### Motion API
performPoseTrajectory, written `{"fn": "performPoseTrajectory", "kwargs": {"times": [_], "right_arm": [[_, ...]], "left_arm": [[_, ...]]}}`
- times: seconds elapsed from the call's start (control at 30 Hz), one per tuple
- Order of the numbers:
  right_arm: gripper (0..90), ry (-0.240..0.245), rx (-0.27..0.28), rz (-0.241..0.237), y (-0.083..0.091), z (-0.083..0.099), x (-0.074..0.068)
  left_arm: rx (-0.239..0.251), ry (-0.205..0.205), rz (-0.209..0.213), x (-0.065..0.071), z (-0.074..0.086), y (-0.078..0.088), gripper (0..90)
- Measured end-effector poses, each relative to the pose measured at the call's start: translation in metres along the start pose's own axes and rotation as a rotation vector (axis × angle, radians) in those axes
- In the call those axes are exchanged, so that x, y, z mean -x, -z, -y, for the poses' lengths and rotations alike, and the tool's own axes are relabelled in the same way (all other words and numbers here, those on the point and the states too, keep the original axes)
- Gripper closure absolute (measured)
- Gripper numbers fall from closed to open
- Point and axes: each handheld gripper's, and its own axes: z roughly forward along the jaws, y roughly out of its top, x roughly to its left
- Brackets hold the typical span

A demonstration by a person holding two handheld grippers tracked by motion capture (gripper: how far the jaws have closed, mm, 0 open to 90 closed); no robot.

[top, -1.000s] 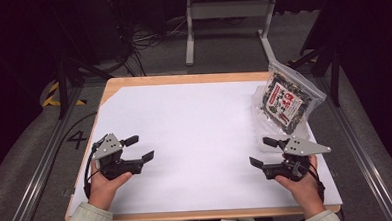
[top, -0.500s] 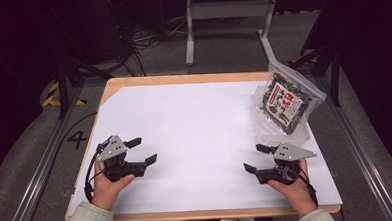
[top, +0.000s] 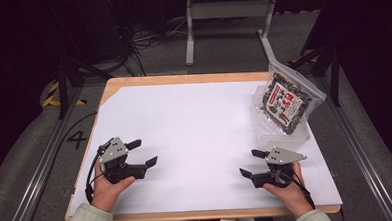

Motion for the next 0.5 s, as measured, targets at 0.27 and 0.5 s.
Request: {"fn": "performPoseTrajectory", "kwargs": {"times": [0.27,0.5], "right_arm": [[20.9,-0.012,0.0,0.009,0.0,-0.0001,0.0025],[21.1,-0.008,0.006,0.006,0.0017,-0.002,0.0013]], "left_arm": [[-0.028,0.009,0.004,-0.0015,0.002,-0.0025,18.1],[-0.035,0.029,0.005,-0.0008,0.0031,-0.0026,18.1]]}}
